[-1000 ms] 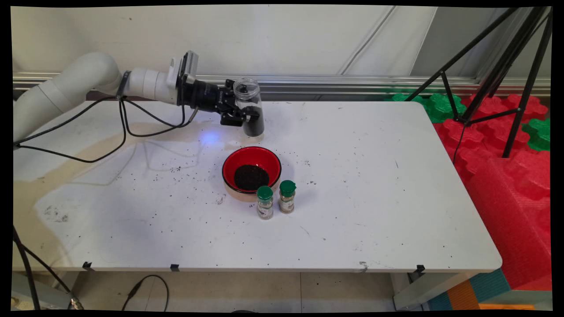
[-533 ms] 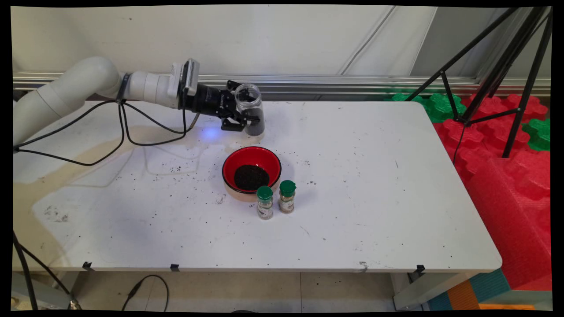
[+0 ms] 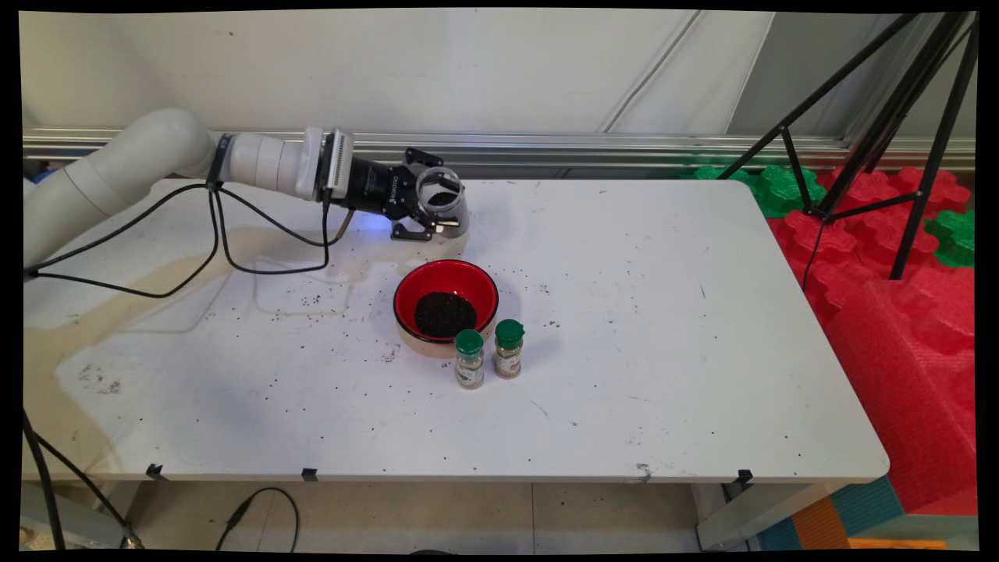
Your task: Pour the black seasoning powder in the red bowl
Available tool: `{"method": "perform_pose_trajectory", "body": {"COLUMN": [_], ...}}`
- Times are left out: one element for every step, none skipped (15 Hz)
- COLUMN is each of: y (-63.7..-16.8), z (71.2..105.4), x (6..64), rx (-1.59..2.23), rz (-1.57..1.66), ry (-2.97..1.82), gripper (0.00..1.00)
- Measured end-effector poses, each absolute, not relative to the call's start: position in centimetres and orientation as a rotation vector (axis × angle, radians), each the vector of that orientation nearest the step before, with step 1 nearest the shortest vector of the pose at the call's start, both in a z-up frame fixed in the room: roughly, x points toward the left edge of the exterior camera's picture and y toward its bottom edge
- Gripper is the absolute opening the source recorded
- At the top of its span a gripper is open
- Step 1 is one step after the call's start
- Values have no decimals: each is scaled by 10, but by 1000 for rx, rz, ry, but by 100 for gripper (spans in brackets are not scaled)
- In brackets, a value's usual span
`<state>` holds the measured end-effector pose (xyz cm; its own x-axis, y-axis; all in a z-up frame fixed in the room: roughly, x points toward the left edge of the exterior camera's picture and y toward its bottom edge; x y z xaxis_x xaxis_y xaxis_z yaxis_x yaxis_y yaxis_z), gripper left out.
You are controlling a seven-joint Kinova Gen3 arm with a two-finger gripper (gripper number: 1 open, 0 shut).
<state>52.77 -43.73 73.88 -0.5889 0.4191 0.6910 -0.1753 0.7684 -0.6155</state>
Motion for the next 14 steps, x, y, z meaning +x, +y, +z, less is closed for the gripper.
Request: {"method": "perform_pose_trajectory", "body": {"y": [-437, -436, -436, -435, -434, -434, -433, -433, -432, -431, -431, -430, -429, -428], "z": [738, 738, 737, 736, 736, 735, 735, 735, 734, 734, 734, 734, 733, 733], "x": [527, 526, 525, 525, 524, 522, 521, 521, 520, 519, 518, 517, 517, 516], "rx": [-215, -243, -272, -301, -328, -358, -389, -415, -446, -473, -506, -539, -572, -600], "rz": [844, 861, 880, 898, 914, 931, 948, 962, 978, 991, 1007, 1023, 1039, 1052], "ry": [-2056, -2062, -2070, -2076, -2081, -2085, -2089, -2092, -2095, -2097, -2099, -2101, -2102, -2103], "gripper": [0, 0, 0, 0, 0, 0, 0, 0, 0, 0, 0, 0, 0, 0]}}
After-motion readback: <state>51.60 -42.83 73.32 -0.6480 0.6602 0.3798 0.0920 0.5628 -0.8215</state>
